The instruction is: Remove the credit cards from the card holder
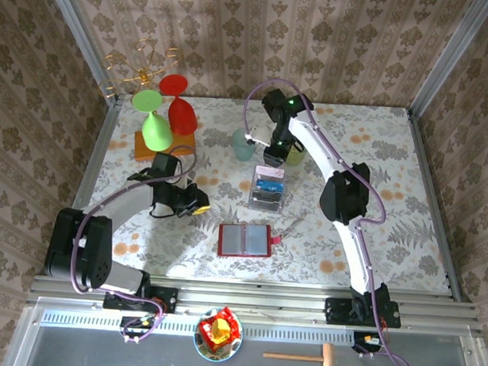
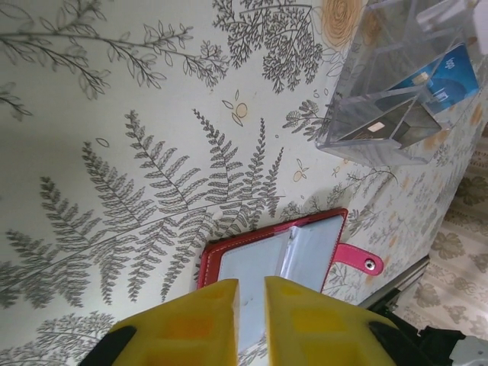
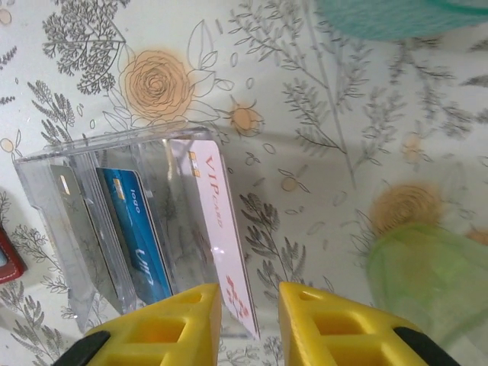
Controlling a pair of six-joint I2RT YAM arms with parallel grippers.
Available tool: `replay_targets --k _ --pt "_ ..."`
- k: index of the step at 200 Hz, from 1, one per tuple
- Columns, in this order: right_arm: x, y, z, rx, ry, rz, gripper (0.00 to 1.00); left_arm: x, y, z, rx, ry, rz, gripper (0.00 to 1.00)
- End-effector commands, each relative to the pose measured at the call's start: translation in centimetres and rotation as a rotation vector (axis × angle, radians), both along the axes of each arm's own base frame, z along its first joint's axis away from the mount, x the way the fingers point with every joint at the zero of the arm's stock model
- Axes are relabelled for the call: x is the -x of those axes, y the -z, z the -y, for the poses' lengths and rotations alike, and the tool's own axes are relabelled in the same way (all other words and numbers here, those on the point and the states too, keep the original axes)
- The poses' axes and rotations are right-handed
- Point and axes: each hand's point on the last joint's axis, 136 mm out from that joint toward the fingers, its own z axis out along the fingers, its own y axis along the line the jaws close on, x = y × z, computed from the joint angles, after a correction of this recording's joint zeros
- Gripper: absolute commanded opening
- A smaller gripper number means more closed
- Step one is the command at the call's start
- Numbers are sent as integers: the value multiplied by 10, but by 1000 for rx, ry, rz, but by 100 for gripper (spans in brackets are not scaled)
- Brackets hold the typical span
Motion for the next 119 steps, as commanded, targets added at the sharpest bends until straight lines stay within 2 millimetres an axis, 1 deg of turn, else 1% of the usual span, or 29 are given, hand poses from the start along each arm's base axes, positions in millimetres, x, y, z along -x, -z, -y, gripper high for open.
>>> replay_targets --k 1,18,30,31,34,38,42,49,55,64,71,73,78,82,96,109,119 --pt "-6 -38 9 -18 78 111 29 4 -1 -17 -65 -16 31 25" --pt "-6 -41 12 -32 128 142 33 4 -2 -27 -101 -35 56 36" --pt "-5 -45 16 -40 170 176 38 4 -2 -36 -127 -52 72 46" --pt "-4 -45 17 -41 173 179 39 4 -2 -36 -129 -55 73 47" --pt "-5 -44 18 -41 187 189 44 3 -2 -38 -133 -61 76 53" --pt "-5 -44 21 -39 209 206 49 3 -1 -41 -137 -68 79 57" --pt "-7 -47 23 -39 234 228 52 2 -1 -43 -138 -73 86 60" --pt "-6 -45 30 -31 271 247 58 1 0 -47 -140 -84 96 63" --pt "-3 -47 33 -33 293 264 63 0 1 -51 -145 -95 101 65" --pt "2 -47 37 -41 321 280 77 -2 4 -58 -159 -115 104 70" --pt "6 -48 41 -48 344 297 97 -3 6 -62 -167 -125 107 75" --pt "7 -48 43 -50 350 301 99 -3 6 -63 -170 -129 109 76" --pt "9 -50 45 -58 366 319 100 -4 7 -67 -177 -136 112 79" --pt "13 -48 48 -59 378 323 100 -5 7 -70 -185 -143 117 82" --pt "22 -48 58 -70 428 365 100 -10 6 -79 -204 -164 147 99" --pt "28 -49 69 -79 487 408 100 -15 3 -89 -236 -182 182 100" --pt "36 -45 79 -78 535 436 100 -19 0 -97 -276 -190 212 100"
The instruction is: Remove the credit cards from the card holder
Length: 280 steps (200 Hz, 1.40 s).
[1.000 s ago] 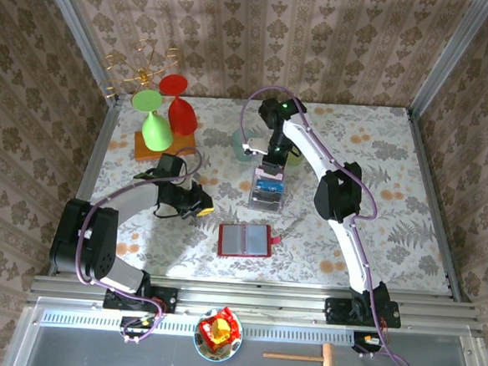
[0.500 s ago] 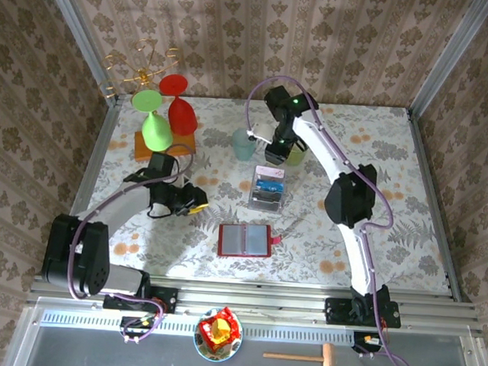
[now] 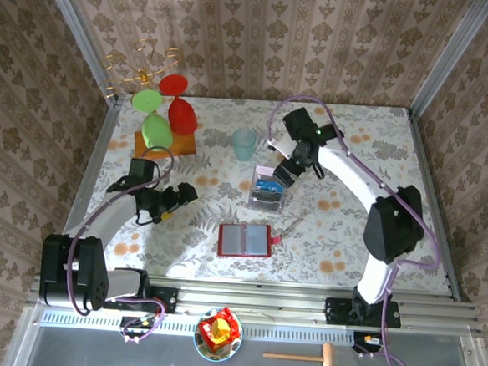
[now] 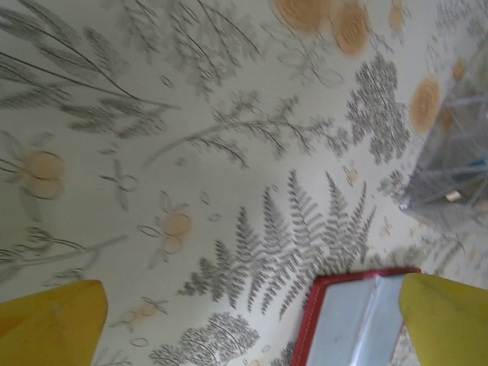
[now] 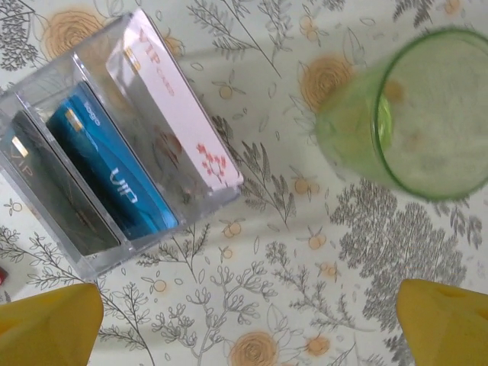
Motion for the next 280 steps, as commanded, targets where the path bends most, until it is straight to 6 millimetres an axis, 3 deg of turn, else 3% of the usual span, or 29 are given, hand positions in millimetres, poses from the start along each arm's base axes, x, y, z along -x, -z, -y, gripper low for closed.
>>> replay_targets --k 1,44,61,65,104,130,167,190,223,243,267,280 --pt "-10 -23 20 -48 172 188 100 -10 -8 -20 -101 -11 91 100" --pt "4 -20 72 -159 453 340 100 -22 -24 -66 -363 -63 217 100" --pt "6 -8 90 -201 534 380 100 -25 -34 -83 -463 -100 284 100" --pt "8 -16 94 -228 550 415 100 -26 -37 -87 -484 -112 308 100" --pt "3 4 136 -309 714 510 100 -35 -57 -122 -695 -202 488 100" --pt "-5 19 154 -325 778 569 100 -39 -54 -137 -815 -213 601 100" --pt "-18 36 165 -315 809 634 100 -56 -55 -139 -878 -251 823 100" --pt "-21 40 175 -278 821 686 100 -77 -47 -137 -895 -203 804 100" --pt "-19 41 183 -369 816 747 100 -109 -53 -129 -888 -174 905 100" --pt "-15 42 180 -426 784 739 100 -121 -47 -128 -822 -181 916 100" --pt "-17 43 176 -465 752 708 100 -124 -23 -117 -793 -126 947 100" --pt "-19 45 177 -469 753 694 100 -121 -25 -116 -783 -126 955 100"
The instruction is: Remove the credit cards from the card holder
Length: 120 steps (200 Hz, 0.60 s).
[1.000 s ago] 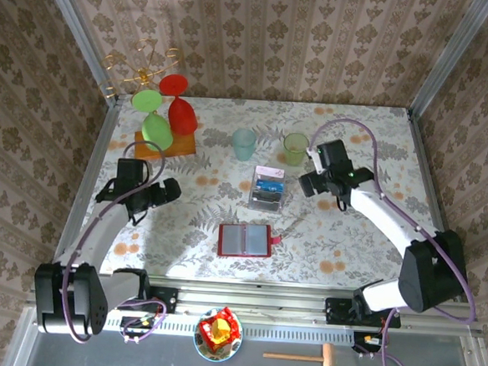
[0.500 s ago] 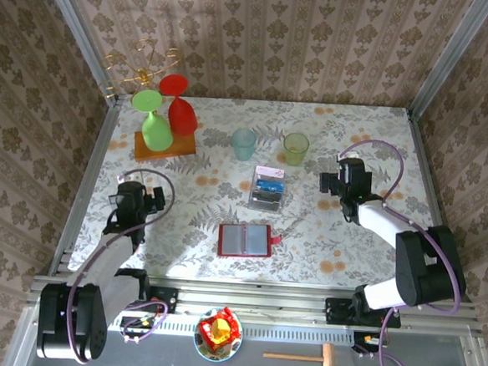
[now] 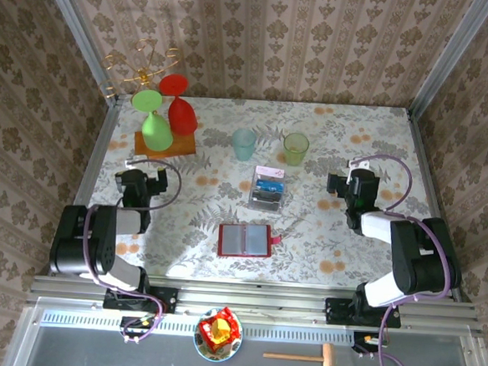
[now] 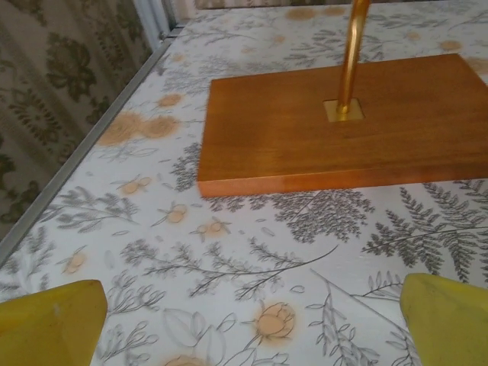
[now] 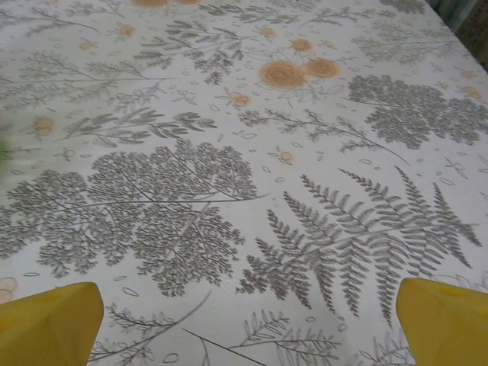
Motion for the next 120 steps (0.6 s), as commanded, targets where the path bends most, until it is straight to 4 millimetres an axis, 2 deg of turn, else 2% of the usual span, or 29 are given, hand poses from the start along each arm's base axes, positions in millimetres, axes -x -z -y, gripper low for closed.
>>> replay_targets --k 1,39,64,120 --pt "-11 -18 -8 -43 -52 72 100 -5 -18 11 5 72 106 100" --pt "-5 -17 -15 -74 -114 118 100 -14 -16 12 -9 82 81 100" --pt "-1 -10 -10 -85 -100 136 100 -16 -14 14 -20 75 60 100" --pt "-2 -11 -10 -85 -101 145 100 -18 -15 18 -49 79 53 100"
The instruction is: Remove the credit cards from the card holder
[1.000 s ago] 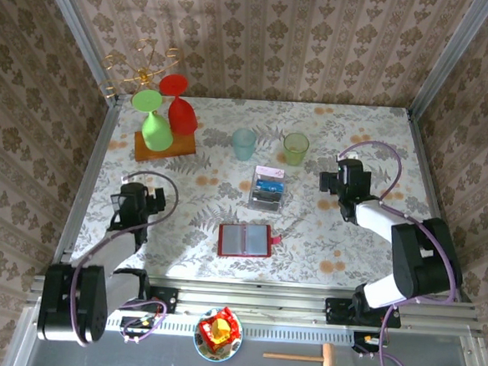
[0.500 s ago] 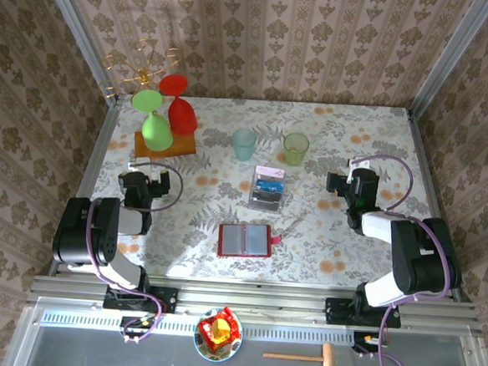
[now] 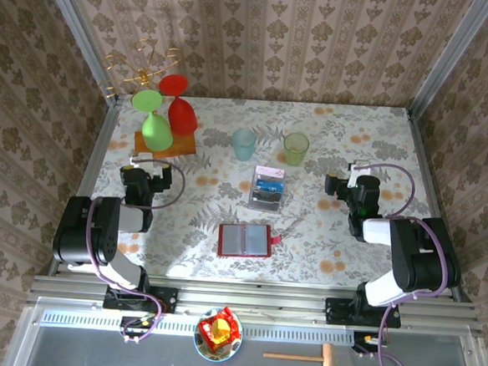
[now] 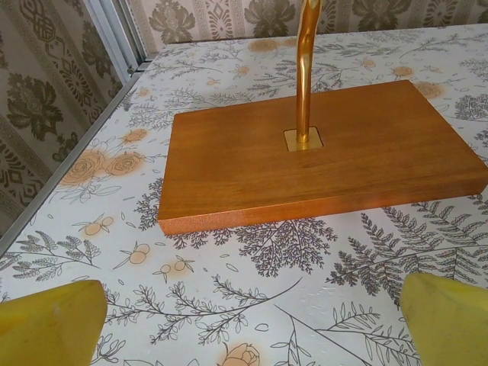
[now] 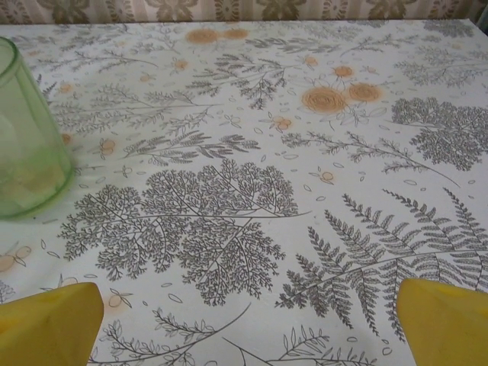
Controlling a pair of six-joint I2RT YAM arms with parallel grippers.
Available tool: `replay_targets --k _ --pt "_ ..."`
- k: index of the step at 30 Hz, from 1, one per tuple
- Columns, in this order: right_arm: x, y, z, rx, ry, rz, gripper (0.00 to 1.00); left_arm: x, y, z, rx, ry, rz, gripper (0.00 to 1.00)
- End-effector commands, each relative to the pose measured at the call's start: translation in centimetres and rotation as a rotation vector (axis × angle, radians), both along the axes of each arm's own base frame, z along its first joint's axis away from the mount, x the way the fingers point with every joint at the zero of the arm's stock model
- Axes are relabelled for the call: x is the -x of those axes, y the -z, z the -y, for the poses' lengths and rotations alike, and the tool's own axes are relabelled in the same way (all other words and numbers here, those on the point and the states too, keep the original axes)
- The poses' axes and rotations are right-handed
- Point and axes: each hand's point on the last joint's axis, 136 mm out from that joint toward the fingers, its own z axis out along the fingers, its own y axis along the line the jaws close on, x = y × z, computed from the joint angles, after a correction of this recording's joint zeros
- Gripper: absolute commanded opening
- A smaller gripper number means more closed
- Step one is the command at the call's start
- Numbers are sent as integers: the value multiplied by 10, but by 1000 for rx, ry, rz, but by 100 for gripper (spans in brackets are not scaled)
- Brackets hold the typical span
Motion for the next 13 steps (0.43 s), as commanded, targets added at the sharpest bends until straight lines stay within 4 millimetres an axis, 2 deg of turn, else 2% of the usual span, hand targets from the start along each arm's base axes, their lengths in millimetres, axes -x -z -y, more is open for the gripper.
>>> replay_targets --k 1,6,13 --pt "-3 -8 -1 -13 -8 44 100 -6 -5 3 -33 11 2 100" --pt "-4 -8 -1 -10 -9 43 100 -5 -6 12 -56 45 8 100" --pt "-2 -9 -1 -11 -9 51 100 -5 -6 13 -56 46 9 100"
